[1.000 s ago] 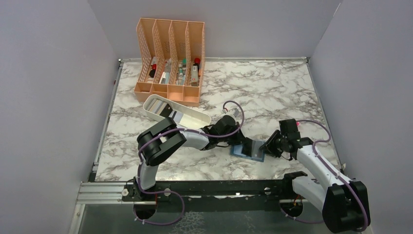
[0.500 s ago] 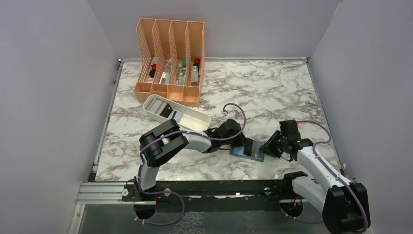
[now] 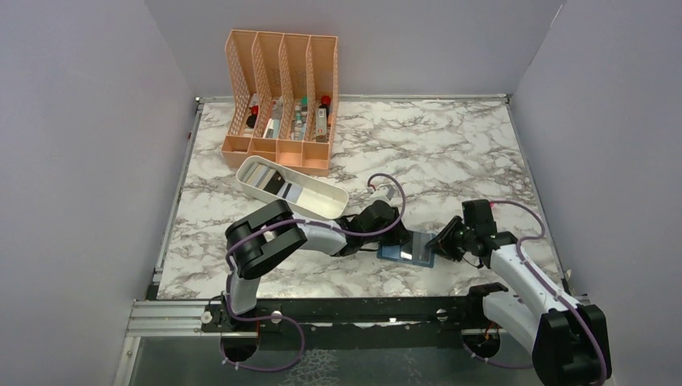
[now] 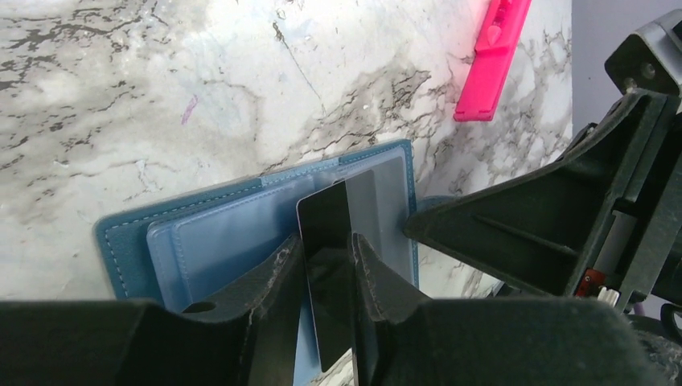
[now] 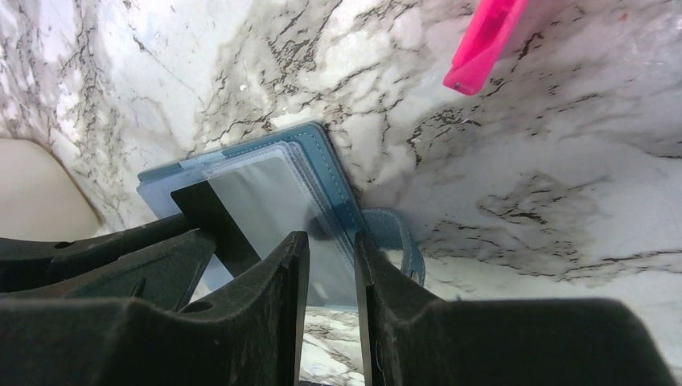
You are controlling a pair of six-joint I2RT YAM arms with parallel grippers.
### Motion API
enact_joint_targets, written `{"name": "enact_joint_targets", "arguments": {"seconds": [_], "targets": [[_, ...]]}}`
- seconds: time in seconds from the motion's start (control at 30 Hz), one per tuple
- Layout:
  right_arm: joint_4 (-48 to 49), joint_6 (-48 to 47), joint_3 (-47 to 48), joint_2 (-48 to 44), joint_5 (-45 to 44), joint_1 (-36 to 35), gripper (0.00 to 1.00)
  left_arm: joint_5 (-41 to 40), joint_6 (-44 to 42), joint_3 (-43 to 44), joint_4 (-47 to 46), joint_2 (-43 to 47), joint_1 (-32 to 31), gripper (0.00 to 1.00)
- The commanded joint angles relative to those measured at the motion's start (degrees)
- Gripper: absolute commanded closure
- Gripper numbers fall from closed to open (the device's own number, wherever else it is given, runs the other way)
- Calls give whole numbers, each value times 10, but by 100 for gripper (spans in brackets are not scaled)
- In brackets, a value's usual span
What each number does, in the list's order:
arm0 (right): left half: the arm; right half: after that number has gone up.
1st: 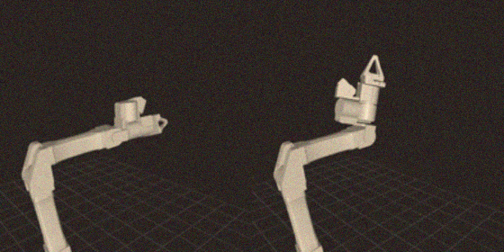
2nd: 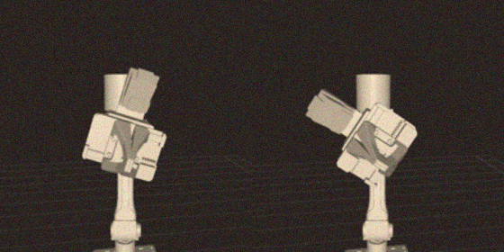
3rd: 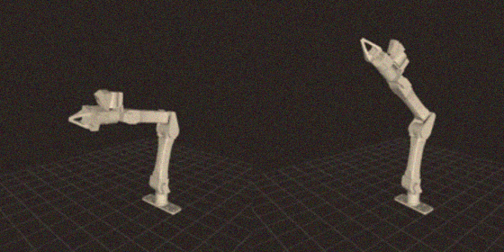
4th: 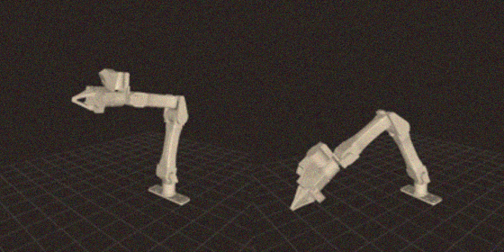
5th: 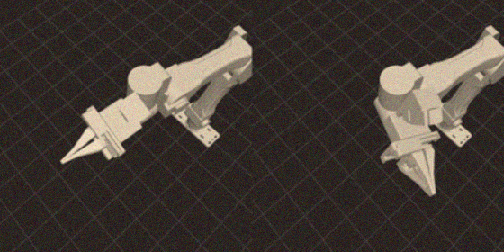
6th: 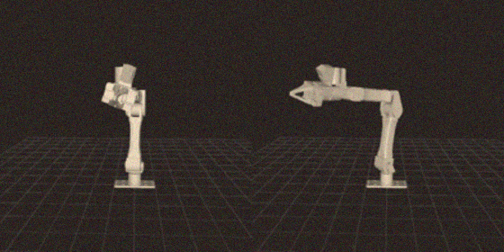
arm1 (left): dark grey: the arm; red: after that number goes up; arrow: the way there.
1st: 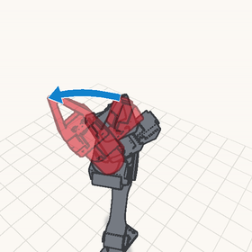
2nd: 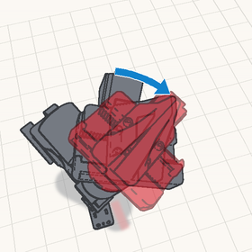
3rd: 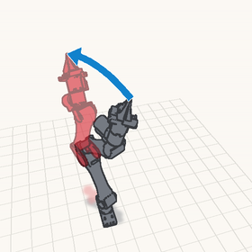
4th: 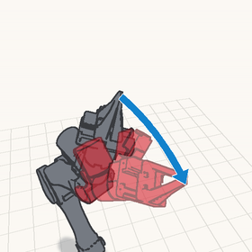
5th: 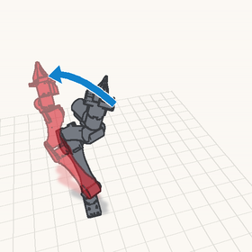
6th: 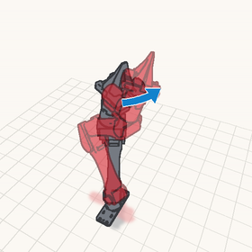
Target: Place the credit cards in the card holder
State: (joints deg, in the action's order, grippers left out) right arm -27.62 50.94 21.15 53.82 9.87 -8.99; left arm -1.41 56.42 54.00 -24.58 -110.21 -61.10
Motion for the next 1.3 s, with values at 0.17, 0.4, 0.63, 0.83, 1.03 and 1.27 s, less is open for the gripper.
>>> {"name": "enact_joint_targets", "arguments": {"seconds": [0.17, 0.4, 0.63, 0.83, 1.03, 1.27], "targets": [[32, -19, -31, 15, 44, -5, 71, 9, -27, -17, -2, 20, -7, 67], [68, -9, -57, 7, 78, -5, 73, 16, -14, 1, -14, -5, -15, 66], [55, 11, -56, -4, 64, -5, 73, 16, -3, 8, -20, -18, -19, 66], [67, 40, -69, -19, 70, -5, 73, 9, 11, 16, -21, -18, -27, 66], [75, 51, -78, -20, 66, -5, 74, 12, 15, 12, -34, -25, -28, 65], [30, 25, -50, -32, 31, -5, 74, -2, -46, -15, -13, 32, -19, 54]]}}
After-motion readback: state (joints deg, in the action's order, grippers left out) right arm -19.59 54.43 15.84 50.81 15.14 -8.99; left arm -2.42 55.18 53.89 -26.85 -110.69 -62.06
